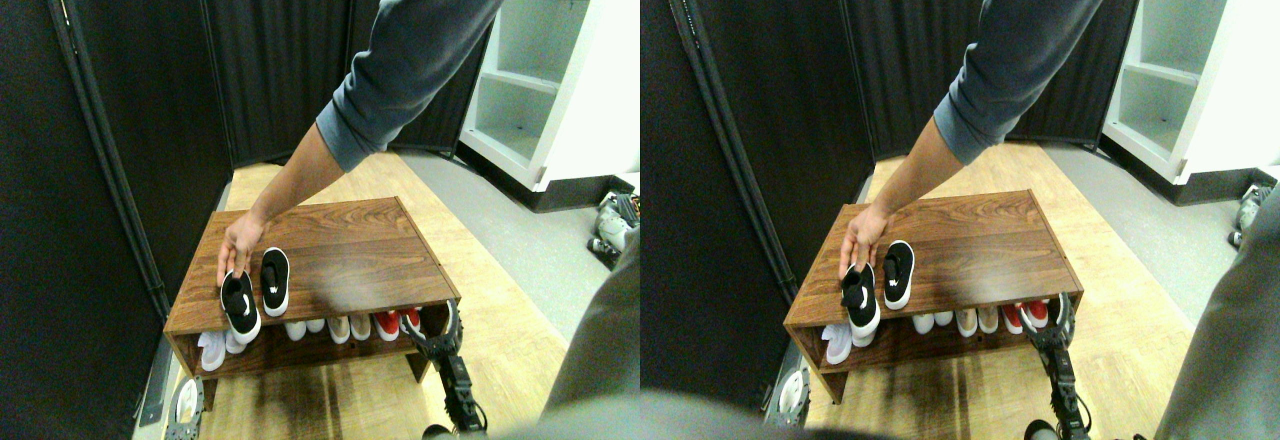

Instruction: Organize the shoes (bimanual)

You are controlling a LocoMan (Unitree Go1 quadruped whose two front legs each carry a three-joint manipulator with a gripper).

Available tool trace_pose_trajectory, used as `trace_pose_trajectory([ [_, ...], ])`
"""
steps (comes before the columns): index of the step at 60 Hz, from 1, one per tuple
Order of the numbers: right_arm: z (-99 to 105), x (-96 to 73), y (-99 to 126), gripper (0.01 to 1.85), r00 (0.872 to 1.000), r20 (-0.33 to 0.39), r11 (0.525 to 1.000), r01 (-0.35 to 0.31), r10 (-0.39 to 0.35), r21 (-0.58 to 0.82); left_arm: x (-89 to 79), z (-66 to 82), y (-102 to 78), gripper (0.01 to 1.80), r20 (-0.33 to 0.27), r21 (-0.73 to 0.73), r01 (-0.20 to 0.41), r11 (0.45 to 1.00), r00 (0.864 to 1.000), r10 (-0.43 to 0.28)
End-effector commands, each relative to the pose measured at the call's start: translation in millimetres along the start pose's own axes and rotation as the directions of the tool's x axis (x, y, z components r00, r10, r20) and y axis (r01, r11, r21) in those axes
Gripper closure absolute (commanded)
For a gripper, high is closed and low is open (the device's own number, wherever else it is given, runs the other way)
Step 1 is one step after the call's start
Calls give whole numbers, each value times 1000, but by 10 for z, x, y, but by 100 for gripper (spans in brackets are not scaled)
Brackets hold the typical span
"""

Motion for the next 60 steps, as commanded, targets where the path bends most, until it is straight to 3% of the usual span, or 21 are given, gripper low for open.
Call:
trace_pose_trajectory([
  [1,49,-7,101,117,998,26,999,-51,50,13,6,7,-54,180,10,-18,45,999,999,-44],
  [9,47,-16,111,117,998,22,998,-60,60,20,38,-1,-24,177,-24,-66,45,997,999,-47],
  [10,49,-19,116,117,998,22,998,-62,62,9,40,-14,-17,137,-13,-83,15,996,1000,-16],
  [11,49,-19,116,117,998,22,998,-62,62,9,40,-14,-17,137,-13,-83,15,996,1000,-16],
  [12,49,-19,116,118,998,22,998,-64,63,7,44,-19,-13,123,-17,-78,12,997,1000,-13],
  [13,48,-18,115,118,998,23,998,-65,65,6,55,-29,-2,94,-30,-60,8,998,1000,-9],
  [15,48,-17,115,118,998,21,998,-64,64,10,87,-46,19,66,-60,-42,-8,999,998,5],
  [17,47,-17,116,118,998,22,998,-64,64,8,94,-51,23,59,-66,-46,-7,999,998,4],
  [21,46,-20,122,118,998,21,998,-59,59,15,142,-94,41,23,-110,-36,-20,999,994,16],
  [34,47,-29,126,118,998,24,998,-58,57,19,256,-208,64,6,-106,-102,-57,993,993,46],
  [41,42,-32,126,118,998,23,998,-55,55,13,420,-292,117,1,-94,-98,-65,993,994,56],
  [50,41,-40,141,117,998,18,998,-59,59,8,774,-391,313,1,-102,-80,-51,996,994,43],
  [60,48,-37,149,118,998,9,998,-69,69,5,1014,-465,344,5,-106,-70,-59,996,993,51],
])
